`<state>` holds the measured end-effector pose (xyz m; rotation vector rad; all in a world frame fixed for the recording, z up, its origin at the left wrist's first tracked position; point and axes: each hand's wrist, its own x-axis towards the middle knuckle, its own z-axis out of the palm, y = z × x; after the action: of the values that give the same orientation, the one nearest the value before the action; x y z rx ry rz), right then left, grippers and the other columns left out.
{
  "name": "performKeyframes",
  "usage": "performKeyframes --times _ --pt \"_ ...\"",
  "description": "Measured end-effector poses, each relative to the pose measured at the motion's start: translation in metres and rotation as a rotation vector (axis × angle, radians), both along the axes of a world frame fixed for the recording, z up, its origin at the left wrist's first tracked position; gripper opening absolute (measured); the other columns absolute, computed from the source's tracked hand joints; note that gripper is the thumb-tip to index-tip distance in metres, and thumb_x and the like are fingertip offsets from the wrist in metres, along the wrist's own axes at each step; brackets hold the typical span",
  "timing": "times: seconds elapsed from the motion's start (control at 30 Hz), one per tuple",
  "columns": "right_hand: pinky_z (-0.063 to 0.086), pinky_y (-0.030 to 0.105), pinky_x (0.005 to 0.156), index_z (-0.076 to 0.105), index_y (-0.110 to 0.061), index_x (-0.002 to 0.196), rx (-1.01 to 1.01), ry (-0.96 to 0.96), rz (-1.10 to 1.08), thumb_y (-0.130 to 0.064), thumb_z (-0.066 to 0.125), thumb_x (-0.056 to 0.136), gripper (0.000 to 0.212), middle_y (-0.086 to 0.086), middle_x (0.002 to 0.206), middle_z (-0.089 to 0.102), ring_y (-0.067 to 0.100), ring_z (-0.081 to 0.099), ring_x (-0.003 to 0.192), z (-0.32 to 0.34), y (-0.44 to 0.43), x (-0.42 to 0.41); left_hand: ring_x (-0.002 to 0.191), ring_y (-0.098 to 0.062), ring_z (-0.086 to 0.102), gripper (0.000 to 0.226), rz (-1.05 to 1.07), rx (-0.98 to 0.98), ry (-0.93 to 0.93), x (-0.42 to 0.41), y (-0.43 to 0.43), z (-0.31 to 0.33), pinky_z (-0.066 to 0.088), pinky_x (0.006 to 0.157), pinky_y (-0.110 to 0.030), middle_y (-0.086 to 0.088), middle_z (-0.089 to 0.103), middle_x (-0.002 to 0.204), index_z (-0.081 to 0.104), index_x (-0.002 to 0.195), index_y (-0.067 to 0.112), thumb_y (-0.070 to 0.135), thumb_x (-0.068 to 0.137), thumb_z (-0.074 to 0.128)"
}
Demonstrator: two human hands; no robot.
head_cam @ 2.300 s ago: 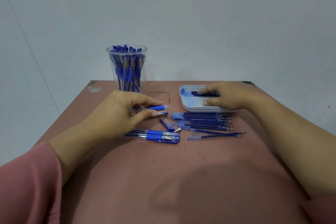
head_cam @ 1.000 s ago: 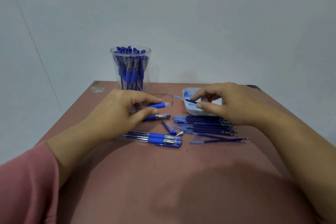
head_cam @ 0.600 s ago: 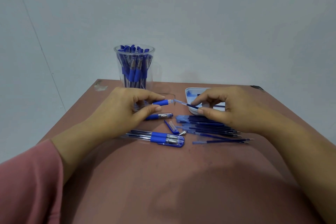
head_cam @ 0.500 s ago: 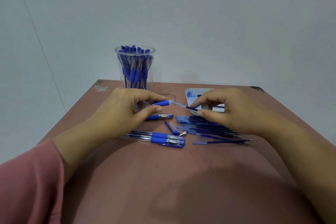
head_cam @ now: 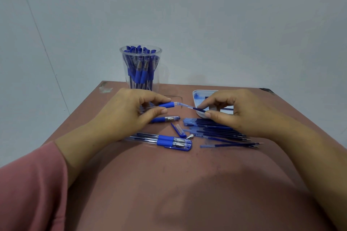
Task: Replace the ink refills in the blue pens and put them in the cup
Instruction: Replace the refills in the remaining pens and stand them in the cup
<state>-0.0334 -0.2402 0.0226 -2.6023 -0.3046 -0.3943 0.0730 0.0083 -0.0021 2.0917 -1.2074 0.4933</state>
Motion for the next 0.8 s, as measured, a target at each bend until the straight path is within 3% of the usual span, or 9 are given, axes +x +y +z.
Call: performKeyframes --times 0.13,0.23,0.33,0.47,0.6,0.7,0.8 --pt "0.05 0.04 0.087 0.065 -0.051 0.099 -0.021 0.014 0.014 -0.038 0.063 0.088 0.017 -0.019 0.088 0.065 0.005 0.062 0.089 -0.001 -0.002 0.001 0.076 0.018 0.056 0.025 0.006 0.016 0.001 0.001 0.001 0.001 0.037 0.064 0.001 0.039 0.056 0.077 0.073 0.107 0.031 0.027 0.082 0.074" --pt "0.045 0.022 0.083 0.065 -0.052 0.097 -0.043 -0.002 0.036 -0.031 0.062 0.091 0.022 -0.028 0.088 0.062 -0.002 0.059 0.091 -0.001 0.0 0.002 0.075 0.015 0.059 0.025 -0.051 0.037 0.018 -0.003 0.0 0.001 0.04 0.065 -0.001 0.035 0.061 0.08 0.072 0.107 0.032 0.035 0.081 0.072" --pt "0.039 0.009 0.078 0.07 -0.037 0.105 -0.091 -0.054 0.079 -0.024 0.064 0.091 0.02 -0.026 0.082 0.061 -0.007 0.054 0.089 -0.004 0.015 0.003 0.081 0.011 0.062 0.027 -0.1 0.054 0.021 -0.008 -0.003 -0.002 0.047 0.07 -0.008 0.025 0.07 0.092 0.072 0.109 0.033 0.043 0.084 0.069" --pt "0.04 0.01 0.081 0.056 -0.053 0.099 -0.049 -0.12 0.041 -0.044 0.064 0.085 0.018 -0.023 0.092 0.063 -0.001 0.054 0.096 -0.001 0.017 0.0 0.076 0.015 0.059 0.033 -0.106 0.025 0.025 -0.012 -0.005 0.001 0.041 0.065 -0.003 0.038 0.062 0.082 0.072 0.109 0.032 0.047 0.081 0.062" --pt "0.048 0.028 0.079 0.059 -0.04 0.086 -0.053 -0.093 -0.05 -0.039 0.067 0.083 0.008 -0.024 0.089 0.063 0.001 0.059 0.09 0.001 0.005 -0.004 0.074 0.015 0.059 0.041 -0.101 -0.003 0.035 -0.015 -0.004 0.004 0.038 0.062 -0.001 0.048 0.055 0.079 0.072 0.107 0.034 0.055 0.077 0.055" --pt "0.049 0.023 0.078 0.063 -0.037 0.085 -0.019 -0.103 0.019 -0.026 0.069 0.086 0.013 -0.018 0.084 0.066 0.003 0.061 0.086 -0.003 0.014 0.001 0.078 0.011 0.061 0.037 -0.103 0.004 0.036 -0.015 -0.005 0.003 0.044 0.065 -0.006 0.04 0.061 0.082 0.072 0.107 0.034 0.053 0.079 0.058" --pt "0.047 0.015 0.08 0.068 -0.032 0.103 -0.007 -0.093 0.084 -0.028 0.068 0.087 0.016 -0.016 0.093 0.067 0.001 0.06 0.09 -0.008 0.024 0.004 0.082 0.013 0.061 0.037 -0.113 0.017 0.033 -0.014 -0.006 0.002 0.045 0.071 -0.005 0.03 0.067 0.09 0.072 0.109 0.032 0.051 0.08 0.059"
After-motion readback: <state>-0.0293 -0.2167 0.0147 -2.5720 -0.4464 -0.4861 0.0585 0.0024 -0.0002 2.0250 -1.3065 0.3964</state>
